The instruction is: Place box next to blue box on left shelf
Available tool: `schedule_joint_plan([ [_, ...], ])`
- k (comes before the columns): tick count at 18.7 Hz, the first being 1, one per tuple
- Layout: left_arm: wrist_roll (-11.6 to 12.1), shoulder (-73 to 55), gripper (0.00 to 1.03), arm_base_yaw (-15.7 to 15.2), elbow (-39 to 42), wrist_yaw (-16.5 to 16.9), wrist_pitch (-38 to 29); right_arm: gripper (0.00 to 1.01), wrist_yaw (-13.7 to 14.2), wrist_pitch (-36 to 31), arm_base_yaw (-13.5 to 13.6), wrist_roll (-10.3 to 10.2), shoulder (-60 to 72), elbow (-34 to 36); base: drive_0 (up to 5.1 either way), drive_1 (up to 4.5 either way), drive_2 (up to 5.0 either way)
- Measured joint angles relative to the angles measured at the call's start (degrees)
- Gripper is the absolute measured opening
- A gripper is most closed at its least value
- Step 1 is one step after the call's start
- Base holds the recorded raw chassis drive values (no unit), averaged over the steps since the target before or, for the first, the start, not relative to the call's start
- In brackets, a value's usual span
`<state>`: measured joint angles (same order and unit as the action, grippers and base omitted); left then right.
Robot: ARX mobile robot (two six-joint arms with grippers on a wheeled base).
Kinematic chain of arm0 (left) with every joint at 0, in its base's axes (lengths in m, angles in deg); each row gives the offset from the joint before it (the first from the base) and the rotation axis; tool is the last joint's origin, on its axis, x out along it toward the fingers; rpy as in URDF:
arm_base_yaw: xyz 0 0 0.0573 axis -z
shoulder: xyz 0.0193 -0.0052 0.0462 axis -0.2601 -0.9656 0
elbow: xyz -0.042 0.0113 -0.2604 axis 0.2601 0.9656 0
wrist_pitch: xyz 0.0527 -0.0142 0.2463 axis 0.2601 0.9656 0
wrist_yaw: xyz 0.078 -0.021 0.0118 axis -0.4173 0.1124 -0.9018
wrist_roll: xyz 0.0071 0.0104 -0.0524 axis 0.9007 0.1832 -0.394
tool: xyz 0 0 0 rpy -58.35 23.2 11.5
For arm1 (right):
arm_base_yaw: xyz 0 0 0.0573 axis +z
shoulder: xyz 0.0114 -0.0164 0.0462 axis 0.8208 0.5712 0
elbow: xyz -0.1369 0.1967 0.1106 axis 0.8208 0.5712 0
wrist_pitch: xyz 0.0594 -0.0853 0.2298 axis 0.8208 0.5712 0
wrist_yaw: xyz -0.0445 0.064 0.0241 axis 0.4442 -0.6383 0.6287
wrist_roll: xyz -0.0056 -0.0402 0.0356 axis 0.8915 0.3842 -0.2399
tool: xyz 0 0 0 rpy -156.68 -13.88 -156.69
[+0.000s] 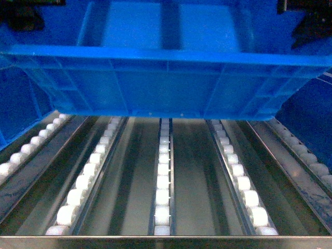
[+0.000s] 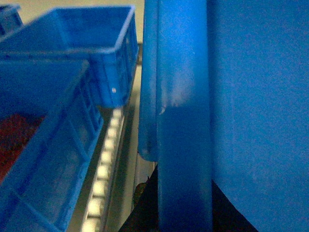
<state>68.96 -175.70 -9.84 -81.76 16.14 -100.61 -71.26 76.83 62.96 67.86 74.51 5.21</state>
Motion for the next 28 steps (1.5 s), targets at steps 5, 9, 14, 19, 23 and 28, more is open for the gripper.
schedule_joint_plan([
  [5, -0.9, -1.62, 0.07, 0.11, -1.68, 0.39, 9.97, 0.07, -2.78, 7.82, -0.35, -0.46, 2.27, -1.55, 0.0, 0.0, 0.0],
  [9, -1.05, -2.27, 0.07, -0.13, -3.74, 0.83, 16.92, 0.07, -3.89, 13.31, -0.31, -0.68, 3.5, -3.19, 0.0, 0.0, 0.0],
  [14, -3.17, -4.92, 0.07, -0.2, -3.8, 2.56, 22.32, 0.07, -3.87, 16.44, 0.02, 0.24, 5.75, -3.34, 0.0, 0.0, 0.0],
  [19, -3.58, -5.86, 0.07, -0.17, -3.8, 2.1, 24.33, 0.07, -4.24, 17.38, 0.09, 0.22, 7.04, -3.34, 0.0, 0.0, 0.0],
  [23, -4.24, -6.25, 0.07, 0.02, -3.8, 1.97, 25.86, 0.07, -4.44, 18.29, 0.09, 0.26, 7.3, -3.34, 0.0, 0.0, 0.0],
  [28, -5.4, -6.16, 0.45, 0.66, -4.35, -0.79, 18.4, 0.42, -6.38, 15.58, 0.92, 3.02, 6.05, -3.69, 0.0, 0.0, 0.0],
])
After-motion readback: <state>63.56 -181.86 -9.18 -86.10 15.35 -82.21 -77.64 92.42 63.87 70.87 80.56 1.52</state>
